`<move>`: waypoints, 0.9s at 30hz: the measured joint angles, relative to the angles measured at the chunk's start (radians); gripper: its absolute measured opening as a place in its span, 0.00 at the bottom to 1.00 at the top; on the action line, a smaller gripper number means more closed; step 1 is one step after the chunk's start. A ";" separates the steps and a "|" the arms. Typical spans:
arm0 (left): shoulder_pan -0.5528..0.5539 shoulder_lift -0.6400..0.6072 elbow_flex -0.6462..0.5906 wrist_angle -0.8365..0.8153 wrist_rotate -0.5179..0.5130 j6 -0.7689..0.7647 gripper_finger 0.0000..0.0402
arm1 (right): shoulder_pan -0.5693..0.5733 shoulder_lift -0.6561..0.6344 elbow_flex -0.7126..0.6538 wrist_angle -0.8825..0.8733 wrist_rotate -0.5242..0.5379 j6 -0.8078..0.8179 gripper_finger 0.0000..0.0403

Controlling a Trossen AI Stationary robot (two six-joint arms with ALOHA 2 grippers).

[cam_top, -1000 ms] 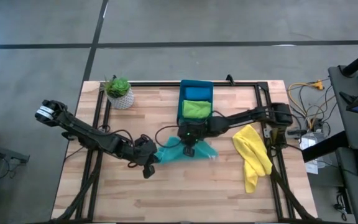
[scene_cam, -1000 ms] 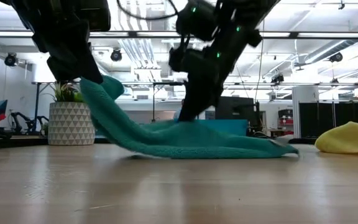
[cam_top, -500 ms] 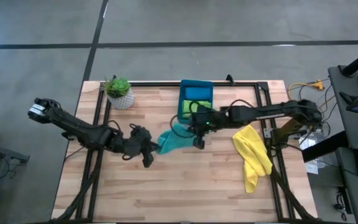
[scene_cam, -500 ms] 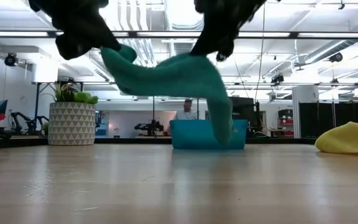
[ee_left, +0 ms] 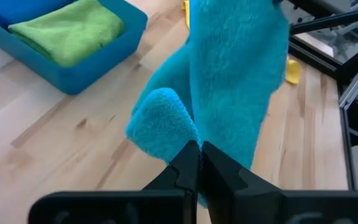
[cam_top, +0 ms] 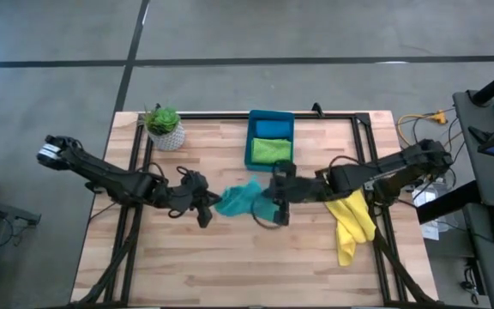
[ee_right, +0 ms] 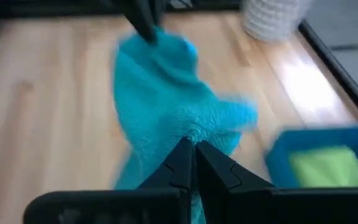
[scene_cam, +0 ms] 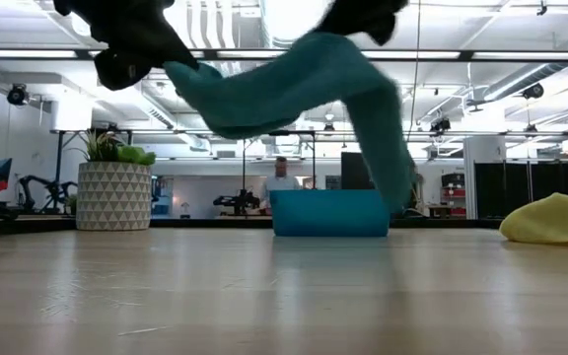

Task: Fold microfiber towels
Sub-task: Fold the light blue microfiber cloth

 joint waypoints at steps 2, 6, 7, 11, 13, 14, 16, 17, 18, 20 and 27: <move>0.001 0.011 0.000 0.005 0.000 0.001 0.00 | 0.000 0.005 -0.001 0.021 0.010 0.070 0.02; 0.005 0.036 0.000 0.028 0.007 0.001 0.00 | 0.004 0.007 -0.005 0.031 0.068 0.077 0.02; 0.005 0.041 -0.001 0.039 0.014 0.001 0.00 | 0.012 0.011 0.005 -0.007 0.127 0.063 0.02; 0.005 0.066 -0.001 0.083 0.037 0.001 0.00 | 0.023 0.032 0.006 -0.111 0.134 0.069 0.02; 0.005 0.082 -0.001 0.112 0.046 0.001 0.00 | 0.025 0.042 -0.017 -0.072 -0.013 0.008 0.02; 0.005 0.090 -0.002 0.119 0.049 0.001 0.00 | 0.025 0.049 -0.031 -0.035 -0.109 -0.032 0.02; 0.005 0.110 -0.002 0.151 0.064 0.002 0.00 | 0.024 0.078 -0.074 0.049 -0.292 -0.074 0.02; 0.005 0.118 -0.002 0.161 0.072 0.002 0.00 | 0.024 0.102 -0.100 0.081 -0.362 -0.074 0.02; 0.005 0.128 -0.002 0.161 0.076 0.002 0.00 | 0.024 0.134 -0.125 0.111 -0.405 -0.055 0.02; 0.005 0.149 -0.002 0.183 0.099 0.001 0.00 | 0.025 0.194 -0.165 0.145 -0.425 0.028 0.02; 0.005 0.222 -0.005 0.222 0.189 0.000 0.00 | 0.024 0.387 -0.208 0.185 -0.422 0.218 0.02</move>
